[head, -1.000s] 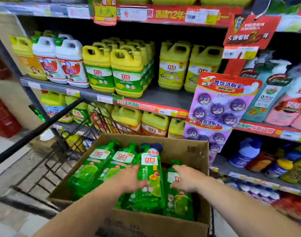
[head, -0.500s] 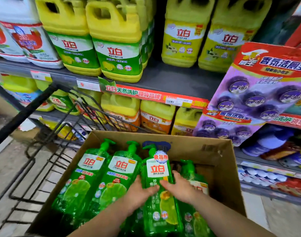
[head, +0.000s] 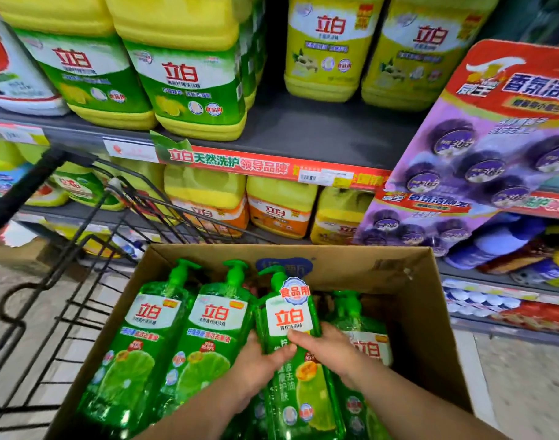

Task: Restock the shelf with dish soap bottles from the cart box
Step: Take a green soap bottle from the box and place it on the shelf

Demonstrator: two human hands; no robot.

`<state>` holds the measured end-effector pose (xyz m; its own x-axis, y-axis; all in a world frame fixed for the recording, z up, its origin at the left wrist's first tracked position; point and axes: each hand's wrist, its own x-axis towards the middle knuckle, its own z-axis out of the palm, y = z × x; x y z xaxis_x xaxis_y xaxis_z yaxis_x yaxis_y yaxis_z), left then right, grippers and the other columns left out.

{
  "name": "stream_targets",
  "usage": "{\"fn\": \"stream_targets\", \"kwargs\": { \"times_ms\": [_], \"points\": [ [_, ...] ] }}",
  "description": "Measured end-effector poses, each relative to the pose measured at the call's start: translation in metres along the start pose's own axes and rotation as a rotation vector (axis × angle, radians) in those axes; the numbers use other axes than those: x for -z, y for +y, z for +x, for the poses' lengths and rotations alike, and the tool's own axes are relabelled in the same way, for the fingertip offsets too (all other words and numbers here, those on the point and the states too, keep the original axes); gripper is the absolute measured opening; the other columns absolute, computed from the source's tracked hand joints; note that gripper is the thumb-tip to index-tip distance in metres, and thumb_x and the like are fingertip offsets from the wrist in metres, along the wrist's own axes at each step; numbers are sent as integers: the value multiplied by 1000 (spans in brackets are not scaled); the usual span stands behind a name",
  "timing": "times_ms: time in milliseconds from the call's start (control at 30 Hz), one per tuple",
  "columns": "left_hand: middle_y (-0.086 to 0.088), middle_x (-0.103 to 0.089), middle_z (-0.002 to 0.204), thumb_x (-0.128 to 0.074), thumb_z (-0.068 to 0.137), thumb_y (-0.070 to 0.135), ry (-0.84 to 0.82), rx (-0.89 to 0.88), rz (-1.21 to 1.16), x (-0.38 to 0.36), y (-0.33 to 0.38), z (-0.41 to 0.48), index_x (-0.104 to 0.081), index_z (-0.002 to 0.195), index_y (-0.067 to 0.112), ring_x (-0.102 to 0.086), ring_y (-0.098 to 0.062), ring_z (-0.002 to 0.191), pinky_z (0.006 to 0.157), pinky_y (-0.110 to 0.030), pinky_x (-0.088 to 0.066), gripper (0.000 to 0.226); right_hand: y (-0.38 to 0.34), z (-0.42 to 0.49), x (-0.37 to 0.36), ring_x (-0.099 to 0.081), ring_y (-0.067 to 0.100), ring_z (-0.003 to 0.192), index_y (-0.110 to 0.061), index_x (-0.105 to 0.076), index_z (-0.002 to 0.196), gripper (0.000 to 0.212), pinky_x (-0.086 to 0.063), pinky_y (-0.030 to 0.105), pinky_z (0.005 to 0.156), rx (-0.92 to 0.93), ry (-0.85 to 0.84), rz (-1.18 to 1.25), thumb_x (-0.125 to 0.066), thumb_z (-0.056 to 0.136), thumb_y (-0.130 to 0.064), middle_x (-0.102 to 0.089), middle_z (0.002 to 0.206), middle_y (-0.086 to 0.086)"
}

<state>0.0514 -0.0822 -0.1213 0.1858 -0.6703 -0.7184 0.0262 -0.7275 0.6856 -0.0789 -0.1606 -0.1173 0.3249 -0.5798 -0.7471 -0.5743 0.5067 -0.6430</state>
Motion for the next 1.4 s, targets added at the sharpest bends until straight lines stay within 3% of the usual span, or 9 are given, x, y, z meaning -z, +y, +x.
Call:
{"fn": "stream_targets", "kwargs": {
  "times_ms": [133,233,500,700,833,933,1133,1233,1400],
  "points": [
    [12,-61,114,-74,78,27,0,-109,5,-1,3,-6,-36,130,20,-57,5,93,78,-11,-47,65,1,-10,5,-62,-9,71,-29,-61,83,17,-46,7,54,78,37,107,-76,77,-29,-66,83,-19],
    [14,-64,102,-75,77,19,9,-202,8,-1,15,-13,-42,122,22,-60,8,87,61,-4,-46,56,-5,-26,9,-66,-2,82,-30,-58,91,27,-51,13,66,154,99,148,-79,73,-31,-69,93,-14],
    [6,-67,109,-80,66,26,-1,-435,-17,-16,68,-50,-47,106,34,-66,-14,99,91,-38,-52,52,-28,-73,40,-69,2,82,-24,-61,101,39,-53,17,70,358,275,261,-82,69,-28,-73,96,-9],
    [0,-65,116,-79,67,30,-11,-635,107,-57,115,-79,-42,121,31,-63,-17,104,96,-42,-48,65,-30,-125,85,-66,-11,67,-27,-60,90,29,-47,4,56,523,418,353,-81,71,-22,-71,73,-24],
    [-3,-64,118,-80,67,29,-85,-725,150,-105,137,-102,-44,121,28,-63,-17,103,95,-37,-48,65,-15,-168,124,-67,-5,78,-27,-62,95,32,-52,12,71,568,539,361,-81,70,-27,-74,92,-12],
    [-8,-62,122,-74,48,49,-170,-787,172,-155,148,-124,-44,128,19,-61,-25,110,98,-45,-46,90,11,-205,159,-63,-14,68,-29,-60,88,26,-49,5,62,608,628,397,-80,72,-26,-69,84,-19],
    [2,-68,107,-80,59,34,-271,-885,246,-272,147,-176,-47,125,17,-65,-4,94,86,-24,-52,76,88,-291,228,-67,-3,77,-25,-63,98,27,-54,13,69,638,763,452,-77,75,-24,-72,92,-11],
    [-3,-68,109,-80,64,22,-349,-905,253,-335,138,-203,-48,123,15,-66,-16,98,89,-36,-52,68,135,-332,259,-68,-2,79,-29,-61,93,25,-54,15,70,642,834,487,-78,74,-27,-72,93,-12],
    [3,-67,103,-76,73,8,-451,-973,263,-428,116,-241,-49,118,18,-62,0,85,66,-6,-47,54,211,-388,304,-70,9,88,-28,-61,96,29,-56,30,81,603,928,551,-79,73,-29,-73,96,-9]
  ]
}}
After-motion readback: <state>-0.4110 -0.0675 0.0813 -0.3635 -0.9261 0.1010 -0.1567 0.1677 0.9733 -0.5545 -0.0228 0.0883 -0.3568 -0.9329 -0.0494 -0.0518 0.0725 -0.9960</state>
